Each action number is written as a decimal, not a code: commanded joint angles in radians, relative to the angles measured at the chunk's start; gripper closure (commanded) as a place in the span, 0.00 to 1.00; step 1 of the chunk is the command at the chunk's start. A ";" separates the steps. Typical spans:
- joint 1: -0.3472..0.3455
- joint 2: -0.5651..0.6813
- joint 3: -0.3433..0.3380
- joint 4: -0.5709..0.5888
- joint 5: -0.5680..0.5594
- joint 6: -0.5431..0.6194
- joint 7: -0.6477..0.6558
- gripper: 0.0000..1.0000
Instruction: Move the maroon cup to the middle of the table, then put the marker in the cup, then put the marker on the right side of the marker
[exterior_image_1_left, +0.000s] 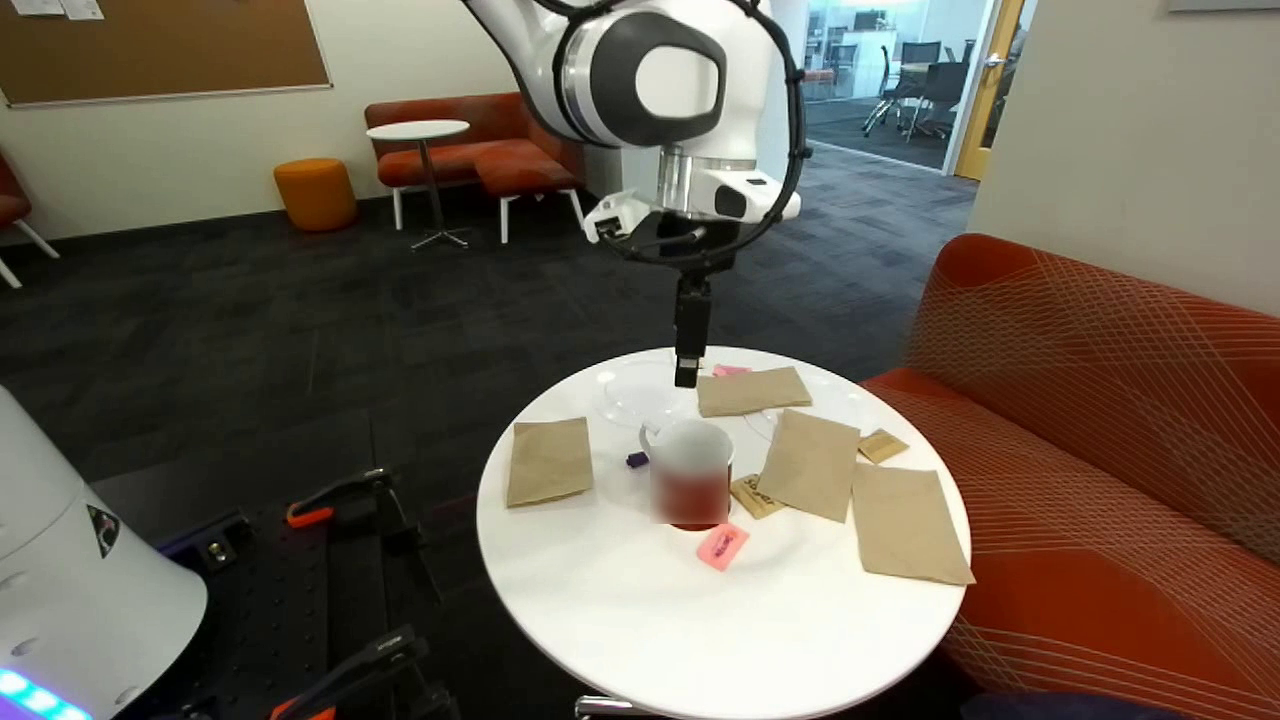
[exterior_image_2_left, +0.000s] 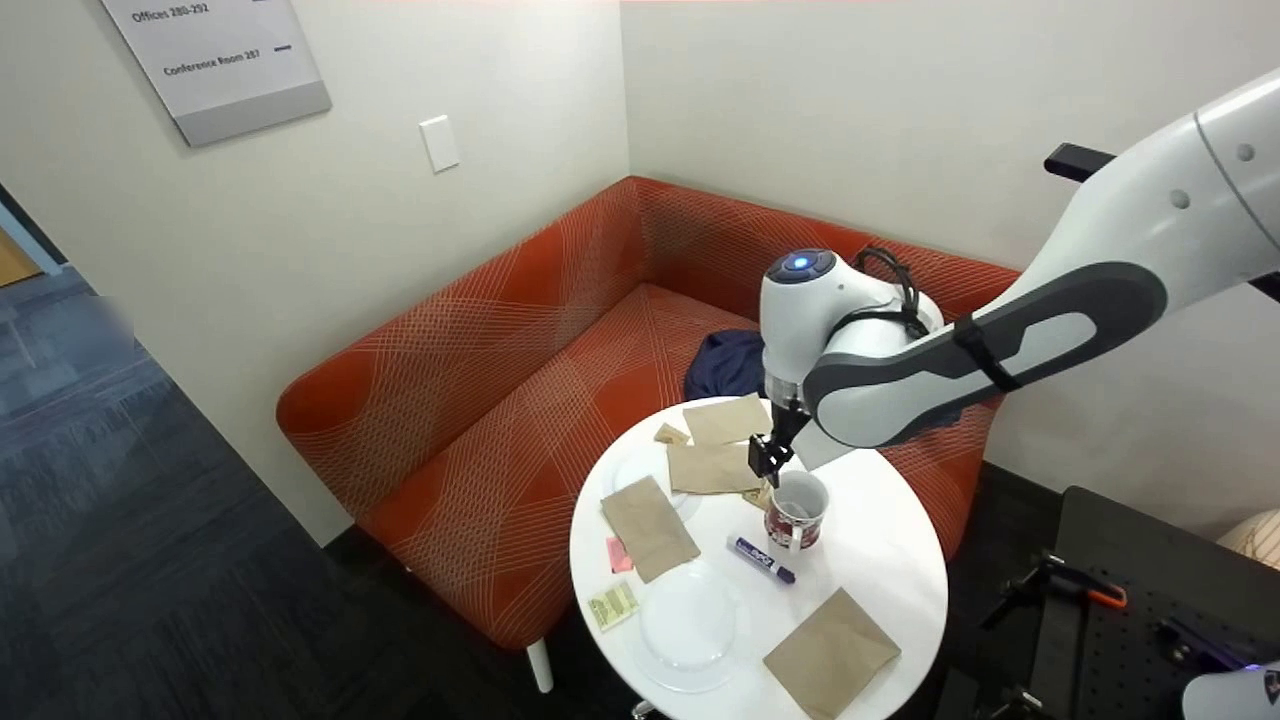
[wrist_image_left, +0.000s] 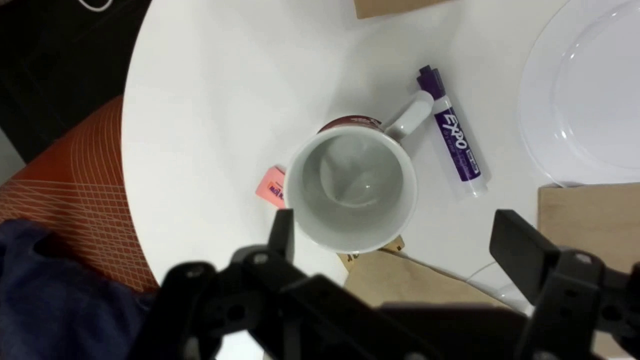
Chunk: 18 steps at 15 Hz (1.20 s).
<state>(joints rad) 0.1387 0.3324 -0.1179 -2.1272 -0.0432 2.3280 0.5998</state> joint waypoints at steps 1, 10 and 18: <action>-0.021 -0.073 0.028 -0.005 -0.011 -0.058 -0.083 0.00; -0.007 -0.088 0.098 0.026 0.025 -0.081 -0.136 0.00; 0.009 -0.056 0.172 0.045 0.070 -0.090 -0.145 0.00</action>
<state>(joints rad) 0.1427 0.2598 0.0400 -2.1106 -0.0033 2.2786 0.4817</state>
